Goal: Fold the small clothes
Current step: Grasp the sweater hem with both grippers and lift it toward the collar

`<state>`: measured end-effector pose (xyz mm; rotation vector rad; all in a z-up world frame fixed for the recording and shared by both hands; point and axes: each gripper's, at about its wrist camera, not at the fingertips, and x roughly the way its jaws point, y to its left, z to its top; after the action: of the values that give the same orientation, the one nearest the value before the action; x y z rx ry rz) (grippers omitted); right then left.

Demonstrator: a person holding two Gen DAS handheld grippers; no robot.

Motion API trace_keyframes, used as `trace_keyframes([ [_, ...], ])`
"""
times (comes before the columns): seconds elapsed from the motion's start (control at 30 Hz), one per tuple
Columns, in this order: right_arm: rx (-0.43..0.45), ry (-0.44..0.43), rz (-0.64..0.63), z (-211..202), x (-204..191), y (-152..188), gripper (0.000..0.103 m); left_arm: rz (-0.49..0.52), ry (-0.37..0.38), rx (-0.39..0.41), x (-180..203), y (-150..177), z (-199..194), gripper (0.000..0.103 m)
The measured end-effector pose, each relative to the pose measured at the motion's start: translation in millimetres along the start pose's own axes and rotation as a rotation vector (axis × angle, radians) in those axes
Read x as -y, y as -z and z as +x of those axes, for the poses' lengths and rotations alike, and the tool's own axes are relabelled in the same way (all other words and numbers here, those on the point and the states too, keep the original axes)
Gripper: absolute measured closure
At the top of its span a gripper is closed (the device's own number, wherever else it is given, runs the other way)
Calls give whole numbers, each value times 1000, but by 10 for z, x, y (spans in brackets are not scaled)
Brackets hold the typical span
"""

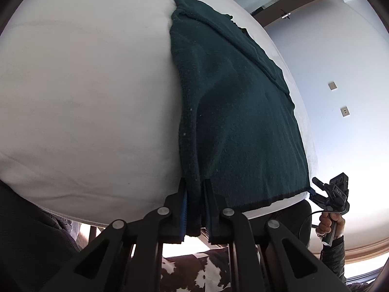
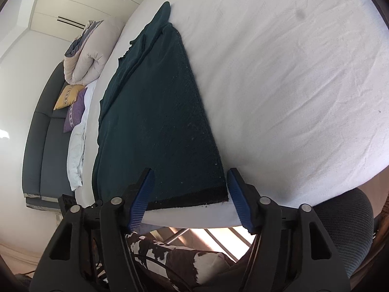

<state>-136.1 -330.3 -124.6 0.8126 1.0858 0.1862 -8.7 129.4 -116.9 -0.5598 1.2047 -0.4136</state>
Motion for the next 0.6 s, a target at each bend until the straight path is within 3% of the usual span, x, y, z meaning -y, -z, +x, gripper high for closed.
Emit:
trace_keyframes([
  [0.07,-8,10,-7,37,-15,-2,70,-4,7,1,-14,8,-20,91],
  [0.13,-11,10,-4,66,0,-9,74,-6,12,2,-18,17,-45,92],
  [0.27,-6,7,7,63,37,-4,93,-16,29,7,-35,48,-91,92],
  [0.6,65,-58,-3,-111,-50,-17,97,-96,126,50,-115,81,-186,93],
])
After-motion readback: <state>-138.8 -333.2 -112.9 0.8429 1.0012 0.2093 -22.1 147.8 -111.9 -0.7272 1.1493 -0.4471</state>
